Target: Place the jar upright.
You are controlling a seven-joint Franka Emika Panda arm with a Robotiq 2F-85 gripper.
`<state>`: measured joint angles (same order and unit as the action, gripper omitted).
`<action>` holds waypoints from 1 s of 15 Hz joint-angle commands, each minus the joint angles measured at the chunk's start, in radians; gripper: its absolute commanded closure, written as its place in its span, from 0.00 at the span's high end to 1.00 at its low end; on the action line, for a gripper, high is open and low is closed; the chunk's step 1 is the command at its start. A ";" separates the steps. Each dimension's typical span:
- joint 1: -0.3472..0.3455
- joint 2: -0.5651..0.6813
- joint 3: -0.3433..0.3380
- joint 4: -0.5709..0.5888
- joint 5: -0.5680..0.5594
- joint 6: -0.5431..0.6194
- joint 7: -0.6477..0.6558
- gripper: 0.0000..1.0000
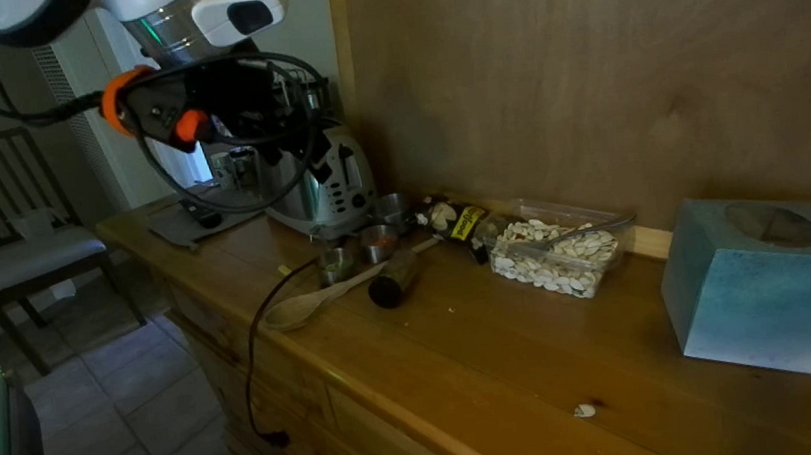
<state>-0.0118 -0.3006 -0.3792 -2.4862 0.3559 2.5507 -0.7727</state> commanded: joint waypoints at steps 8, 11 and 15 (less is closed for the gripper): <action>0.187 0.205 -0.194 0.049 0.669 0.140 -0.656 1.00; 0.179 0.258 -0.217 0.080 0.802 0.132 -0.810 1.00; 0.169 0.327 -0.228 0.113 0.951 0.092 -0.989 1.00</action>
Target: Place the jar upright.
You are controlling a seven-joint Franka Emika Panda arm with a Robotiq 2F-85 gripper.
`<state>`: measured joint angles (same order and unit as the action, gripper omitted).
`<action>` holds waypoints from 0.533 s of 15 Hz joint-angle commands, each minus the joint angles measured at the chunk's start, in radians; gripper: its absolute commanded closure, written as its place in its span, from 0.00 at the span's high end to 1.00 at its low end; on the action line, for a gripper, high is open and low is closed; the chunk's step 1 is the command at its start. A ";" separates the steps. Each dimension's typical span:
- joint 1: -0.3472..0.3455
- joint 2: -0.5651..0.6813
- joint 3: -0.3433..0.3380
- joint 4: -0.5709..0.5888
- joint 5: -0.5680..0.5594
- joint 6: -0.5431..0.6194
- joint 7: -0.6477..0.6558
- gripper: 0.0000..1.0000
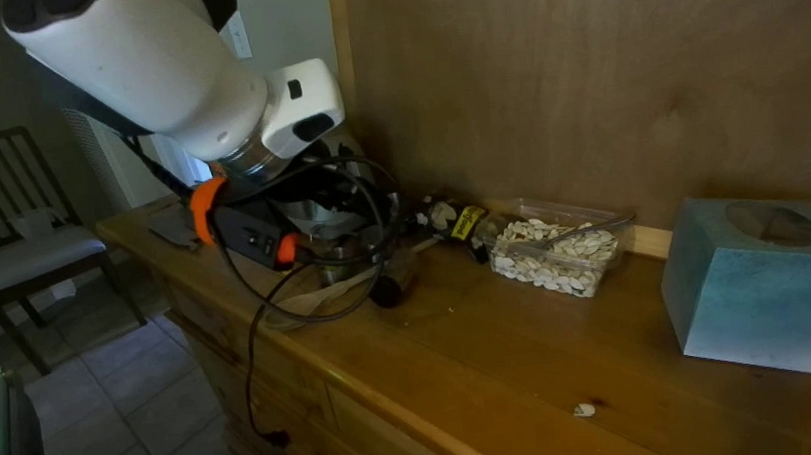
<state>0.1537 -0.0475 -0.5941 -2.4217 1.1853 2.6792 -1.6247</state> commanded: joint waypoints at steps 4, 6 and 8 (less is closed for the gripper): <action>-0.001 0.069 -0.003 0.026 0.148 -0.035 -0.161 1.00; -0.001 0.085 -0.002 0.027 0.154 -0.039 -0.170 1.00; -0.001 0.083 -0.002 0.027 0.154 -0.039 -0.170 1.00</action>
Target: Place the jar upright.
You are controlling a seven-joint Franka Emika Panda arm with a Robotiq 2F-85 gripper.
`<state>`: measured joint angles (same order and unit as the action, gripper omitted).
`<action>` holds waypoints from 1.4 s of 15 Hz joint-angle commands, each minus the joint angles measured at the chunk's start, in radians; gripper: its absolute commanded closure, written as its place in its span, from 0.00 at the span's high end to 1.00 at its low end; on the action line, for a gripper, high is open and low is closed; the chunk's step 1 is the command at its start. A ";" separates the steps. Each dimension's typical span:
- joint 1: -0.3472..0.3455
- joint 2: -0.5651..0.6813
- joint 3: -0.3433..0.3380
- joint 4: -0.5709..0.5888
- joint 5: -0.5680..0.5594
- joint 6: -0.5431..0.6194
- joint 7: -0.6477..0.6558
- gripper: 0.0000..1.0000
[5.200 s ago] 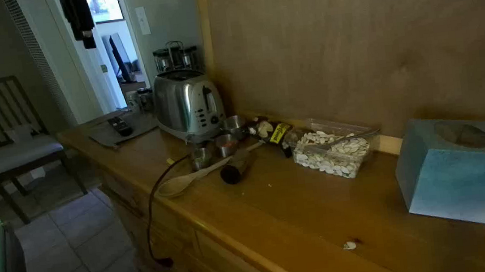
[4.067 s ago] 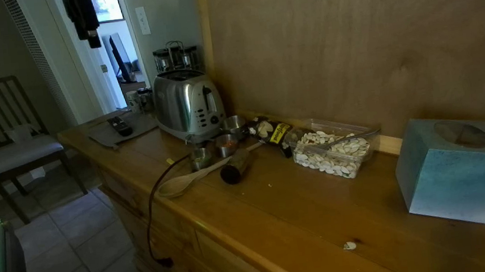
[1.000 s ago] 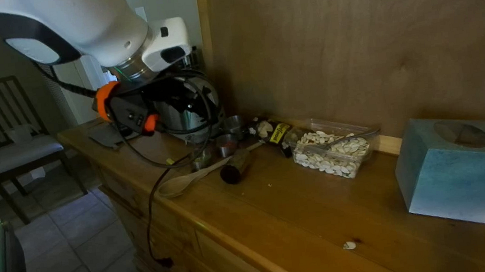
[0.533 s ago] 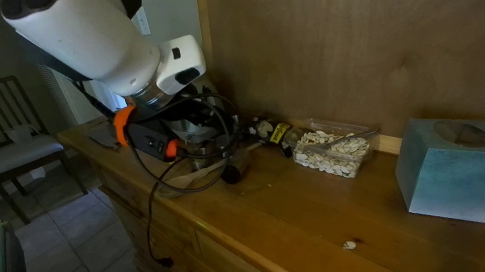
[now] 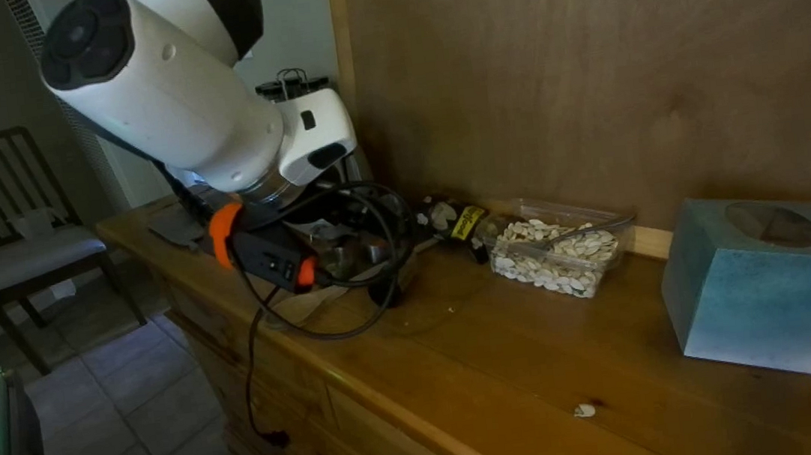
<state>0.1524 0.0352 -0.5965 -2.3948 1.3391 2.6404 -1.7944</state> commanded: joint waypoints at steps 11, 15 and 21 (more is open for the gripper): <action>-0.013 0.055 -0.002 0.028 0.049 0.003 -0.096 1.00; -0.027 0.083 -0.005 0.044 0.070 -0.008 -0.178 1.00; -0.049 0.118 0.000 0.042 0.101 -0.040 -0.303 1.00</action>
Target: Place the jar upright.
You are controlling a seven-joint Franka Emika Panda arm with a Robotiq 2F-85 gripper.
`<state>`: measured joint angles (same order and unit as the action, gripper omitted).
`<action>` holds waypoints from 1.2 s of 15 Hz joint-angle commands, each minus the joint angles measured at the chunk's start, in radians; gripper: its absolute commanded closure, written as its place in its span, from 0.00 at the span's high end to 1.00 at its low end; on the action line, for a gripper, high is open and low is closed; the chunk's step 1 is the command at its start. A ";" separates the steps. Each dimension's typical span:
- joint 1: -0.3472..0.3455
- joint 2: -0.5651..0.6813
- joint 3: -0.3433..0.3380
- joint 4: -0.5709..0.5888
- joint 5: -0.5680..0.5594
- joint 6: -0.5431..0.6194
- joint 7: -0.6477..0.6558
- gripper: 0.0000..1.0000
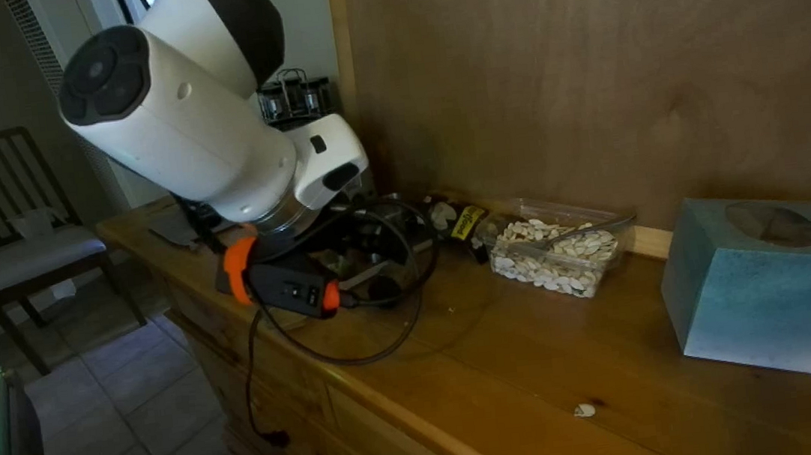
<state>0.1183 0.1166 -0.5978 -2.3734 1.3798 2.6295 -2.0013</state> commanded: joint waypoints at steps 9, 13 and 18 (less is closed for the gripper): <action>-0.028 0.089 0.002 0.036 0.196 -0.070 -0.295 1.00; -0.146 0.111 0.103 0.050 0.234 -0.076 -0.338 1.00; -0.302 0.131 0.247 0.065 0.266 -0.064 -0.376 0.69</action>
<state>-0.1275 0.2125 -0.3999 -2.3380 1.5935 2.5781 -2.3217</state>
